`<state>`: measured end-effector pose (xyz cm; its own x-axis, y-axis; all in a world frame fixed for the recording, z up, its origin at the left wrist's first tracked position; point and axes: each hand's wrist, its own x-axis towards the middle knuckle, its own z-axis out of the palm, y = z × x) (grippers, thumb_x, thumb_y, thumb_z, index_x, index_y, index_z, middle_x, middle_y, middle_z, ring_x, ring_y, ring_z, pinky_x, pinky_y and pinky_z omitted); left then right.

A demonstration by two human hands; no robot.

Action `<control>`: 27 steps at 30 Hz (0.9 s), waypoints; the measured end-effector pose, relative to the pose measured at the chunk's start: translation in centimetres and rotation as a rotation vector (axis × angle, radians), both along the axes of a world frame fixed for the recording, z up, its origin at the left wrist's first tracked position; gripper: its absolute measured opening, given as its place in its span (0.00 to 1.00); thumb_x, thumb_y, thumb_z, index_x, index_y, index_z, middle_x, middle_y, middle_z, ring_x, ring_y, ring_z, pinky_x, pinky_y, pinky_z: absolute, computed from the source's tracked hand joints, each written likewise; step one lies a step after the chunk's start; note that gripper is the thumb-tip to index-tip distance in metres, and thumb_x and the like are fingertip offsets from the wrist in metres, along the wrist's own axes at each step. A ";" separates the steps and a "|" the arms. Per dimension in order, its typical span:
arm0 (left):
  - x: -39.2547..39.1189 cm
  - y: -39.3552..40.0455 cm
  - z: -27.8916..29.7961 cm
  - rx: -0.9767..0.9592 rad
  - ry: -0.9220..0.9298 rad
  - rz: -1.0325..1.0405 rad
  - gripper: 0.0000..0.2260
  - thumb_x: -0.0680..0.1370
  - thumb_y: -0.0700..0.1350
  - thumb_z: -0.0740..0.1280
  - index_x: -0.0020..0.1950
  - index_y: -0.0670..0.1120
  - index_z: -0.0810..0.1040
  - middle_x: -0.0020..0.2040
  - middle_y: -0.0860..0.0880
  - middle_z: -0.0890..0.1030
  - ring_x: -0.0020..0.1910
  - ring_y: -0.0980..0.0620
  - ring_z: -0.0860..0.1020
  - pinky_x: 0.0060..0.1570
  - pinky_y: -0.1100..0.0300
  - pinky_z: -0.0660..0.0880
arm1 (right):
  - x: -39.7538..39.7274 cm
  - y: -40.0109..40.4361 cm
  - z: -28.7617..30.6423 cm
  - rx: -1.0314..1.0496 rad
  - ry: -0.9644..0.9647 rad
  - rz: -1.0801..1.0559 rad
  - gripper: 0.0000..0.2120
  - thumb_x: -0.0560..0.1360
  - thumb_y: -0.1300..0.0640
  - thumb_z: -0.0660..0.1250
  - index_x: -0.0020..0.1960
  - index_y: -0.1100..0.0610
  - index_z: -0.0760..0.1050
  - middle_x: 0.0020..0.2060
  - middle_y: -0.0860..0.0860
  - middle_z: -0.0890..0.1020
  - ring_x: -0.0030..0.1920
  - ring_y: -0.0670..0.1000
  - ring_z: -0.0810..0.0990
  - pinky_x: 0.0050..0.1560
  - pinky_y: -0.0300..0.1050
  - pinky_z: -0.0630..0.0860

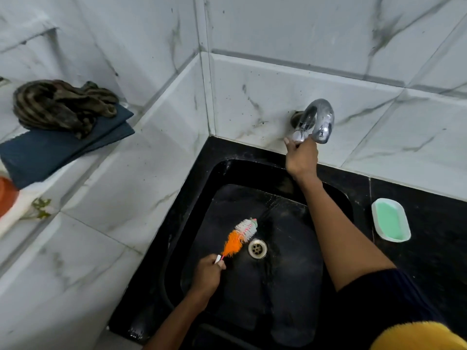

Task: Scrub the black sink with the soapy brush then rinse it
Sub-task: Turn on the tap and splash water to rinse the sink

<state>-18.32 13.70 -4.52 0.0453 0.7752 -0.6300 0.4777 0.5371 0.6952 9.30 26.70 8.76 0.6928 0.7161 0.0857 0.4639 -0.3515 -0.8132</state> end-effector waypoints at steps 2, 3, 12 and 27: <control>-0.7 -0.3 -0.1 0.002 0.013 0.045 0.12 0.79 0.36 0.65 0.35 0.44 0.77 0.27 0.51 0.71 0.31 0.52 0.69 0.36 0.57 0.64 | 0.1 -0.7 -2.7 0.010 0.287 -0.099 0.12 0.78 0.51 0.64 0.50 0.60 0.73 0.42 0.55 0.80 0.38 0.52 0.78 0.39 0.43 0.73; -1.1 -0.5 -0.3 0.004 0.016 0.064 0.12 0.79 0.36 0.66 0.35 0.44 0.77 0.27 0.51 0.71 0.31 0.51 0.69 0.37 0.56 0.65 | -0.2 -1.3 -4.0 0.004 0.577 -0.163 0.11 0.79 0.51 0.62 0.48 0.59 0.74 0.38 0.55 0.80 0.32 0.50 0.79 0.32 0.41 0.72; -3.9 -3.0 -0.8 0.012 0.052 0.158 0.10 0.79 0.37 0.66 0.38 0.41 0.79 0.26 0.51 0.72 0.29 0.50 0.69 0.35 0.56 0.65 | -5.6 -7.9 -10.9 0.094 1.701 -0.503 0.17 0.79 0.60 0.45 0.33 0.53 0.61 0.25 0.49 0.64 0.25 0.47 0.59 0.27 0.40 0.56; -3.4 -2.8 0.2 -0.020 0.012 0.223 0.11 0.80 0.38 0.65 0.39 0.43 0.80 0.29 0.49 0.74 0.30 0.50 0.70 0.35 0.57 0.65 | -7.5 -1.1 -4.7 0.260 1.764 -0.432 0.20 0.84 0.57 0.47 0.65 0.67 0.71 0.59 0.61 0.78 0.61 0.59 0.78 0.61 0.48 0.76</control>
